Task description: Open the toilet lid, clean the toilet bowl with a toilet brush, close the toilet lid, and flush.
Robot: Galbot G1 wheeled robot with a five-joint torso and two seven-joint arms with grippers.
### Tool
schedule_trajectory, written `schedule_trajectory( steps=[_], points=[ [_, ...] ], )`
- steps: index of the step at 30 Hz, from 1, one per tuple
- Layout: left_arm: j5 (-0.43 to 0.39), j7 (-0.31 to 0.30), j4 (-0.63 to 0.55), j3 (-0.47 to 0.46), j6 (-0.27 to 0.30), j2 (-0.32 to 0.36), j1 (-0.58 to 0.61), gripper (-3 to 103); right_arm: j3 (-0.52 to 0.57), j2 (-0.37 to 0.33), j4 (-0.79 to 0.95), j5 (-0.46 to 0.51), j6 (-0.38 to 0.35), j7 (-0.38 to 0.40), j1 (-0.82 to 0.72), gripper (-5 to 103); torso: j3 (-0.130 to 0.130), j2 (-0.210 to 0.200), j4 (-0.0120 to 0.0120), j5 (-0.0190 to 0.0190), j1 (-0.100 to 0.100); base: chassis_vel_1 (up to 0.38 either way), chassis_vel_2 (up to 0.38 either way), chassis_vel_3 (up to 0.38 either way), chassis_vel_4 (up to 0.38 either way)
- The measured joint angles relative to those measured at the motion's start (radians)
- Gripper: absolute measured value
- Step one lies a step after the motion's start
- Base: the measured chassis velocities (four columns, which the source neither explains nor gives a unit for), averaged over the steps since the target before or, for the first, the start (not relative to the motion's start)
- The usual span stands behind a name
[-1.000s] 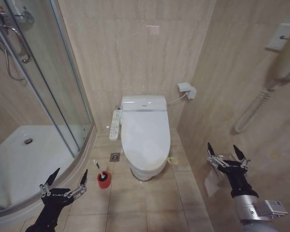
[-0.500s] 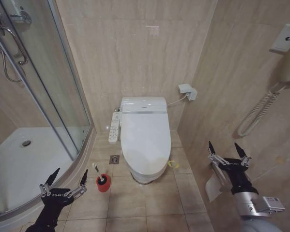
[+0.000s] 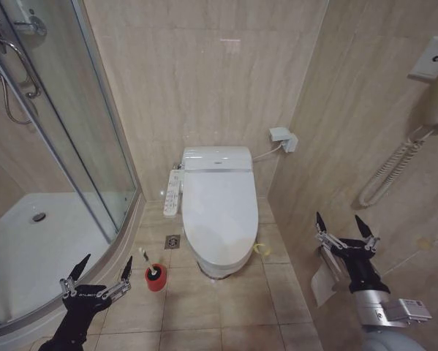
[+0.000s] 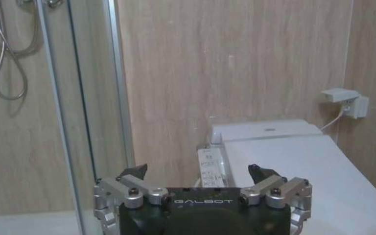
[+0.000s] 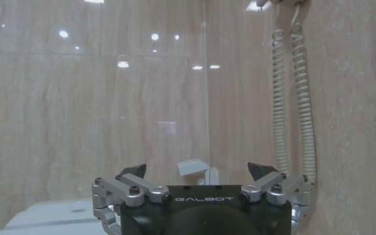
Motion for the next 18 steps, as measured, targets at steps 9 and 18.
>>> schedule_trajectory(
  steps=[9, 18],
  points=[
    [0.0, 0.0, 0.0, 0.0, 0.0, 0.0, 0.0, 100, 0.016, -0.013, -0.011, -0.019, 0.016, -0.004, 0.005, 100, 0.0, 0.0, 0.0003, 0.0005, 0.001, -0.17, 0.062, 0.197, -0.068],
    [0.0, 0.0, 0.0, 0.0, 0.0, 0.0, 0.0, 100, 0.0, -0.009, -0.01, -0.055, 0.026, -0.019, -0.019, 100, 0.0, 0.0, 0.0001, 0.0, 0.0, -0.018, 0.019, 0.014, -0.024]
  ],
)
